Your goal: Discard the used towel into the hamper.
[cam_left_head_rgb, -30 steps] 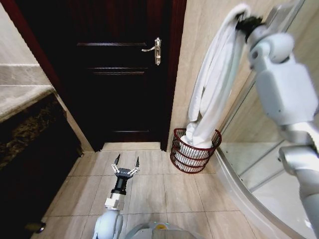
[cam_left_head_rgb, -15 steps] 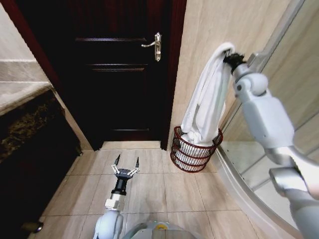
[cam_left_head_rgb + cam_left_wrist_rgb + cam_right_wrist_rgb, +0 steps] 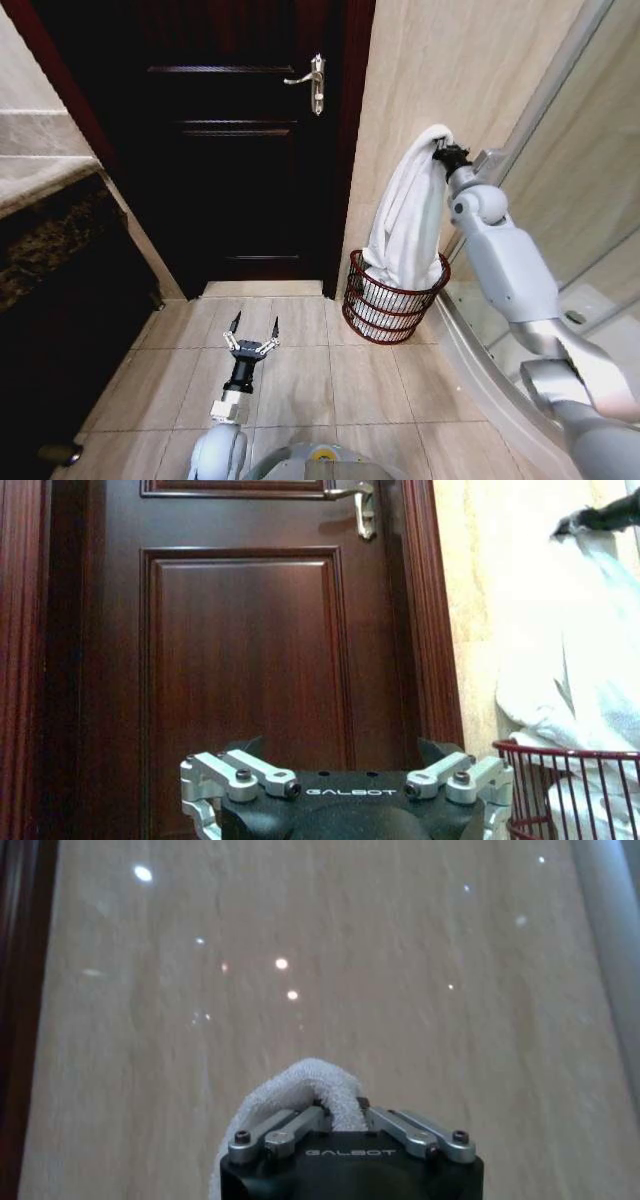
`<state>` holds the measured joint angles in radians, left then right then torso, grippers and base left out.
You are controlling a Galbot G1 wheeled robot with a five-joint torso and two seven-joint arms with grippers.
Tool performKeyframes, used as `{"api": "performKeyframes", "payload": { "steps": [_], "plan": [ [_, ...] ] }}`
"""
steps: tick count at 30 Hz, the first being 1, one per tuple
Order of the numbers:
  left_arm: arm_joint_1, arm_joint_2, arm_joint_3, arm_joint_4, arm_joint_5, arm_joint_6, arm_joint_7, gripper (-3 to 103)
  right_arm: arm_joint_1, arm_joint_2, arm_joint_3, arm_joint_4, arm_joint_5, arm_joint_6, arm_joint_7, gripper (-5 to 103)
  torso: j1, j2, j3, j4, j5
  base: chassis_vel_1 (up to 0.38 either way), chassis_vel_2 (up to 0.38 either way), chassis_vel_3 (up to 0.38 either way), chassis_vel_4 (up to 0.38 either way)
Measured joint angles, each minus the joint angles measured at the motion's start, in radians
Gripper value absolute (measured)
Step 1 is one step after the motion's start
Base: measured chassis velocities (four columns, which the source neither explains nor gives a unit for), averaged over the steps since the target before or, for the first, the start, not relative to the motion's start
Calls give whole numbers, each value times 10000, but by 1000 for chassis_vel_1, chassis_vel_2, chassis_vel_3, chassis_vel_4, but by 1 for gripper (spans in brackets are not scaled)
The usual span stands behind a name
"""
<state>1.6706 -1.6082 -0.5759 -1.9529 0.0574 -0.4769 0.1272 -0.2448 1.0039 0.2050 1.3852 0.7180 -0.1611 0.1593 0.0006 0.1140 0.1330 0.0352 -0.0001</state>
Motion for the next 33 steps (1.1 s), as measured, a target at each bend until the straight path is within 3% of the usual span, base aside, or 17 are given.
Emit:
{"api": "performKeyframes", "payload": {
  "steps": [8,33],
  "plan": [
    [-29,-1,47,126,2,-38,0,100,-1272,-166,502,729,-29,-213,43,5,-3,-166,-183,0,-5,0,0,0,0],
    [-92,1,182,342,82,-81,53,100,-3966,283,1629,1304,-854,-527,-159,5,-5,-103,-138,1,1,0,0,0,0]
  ]
}}
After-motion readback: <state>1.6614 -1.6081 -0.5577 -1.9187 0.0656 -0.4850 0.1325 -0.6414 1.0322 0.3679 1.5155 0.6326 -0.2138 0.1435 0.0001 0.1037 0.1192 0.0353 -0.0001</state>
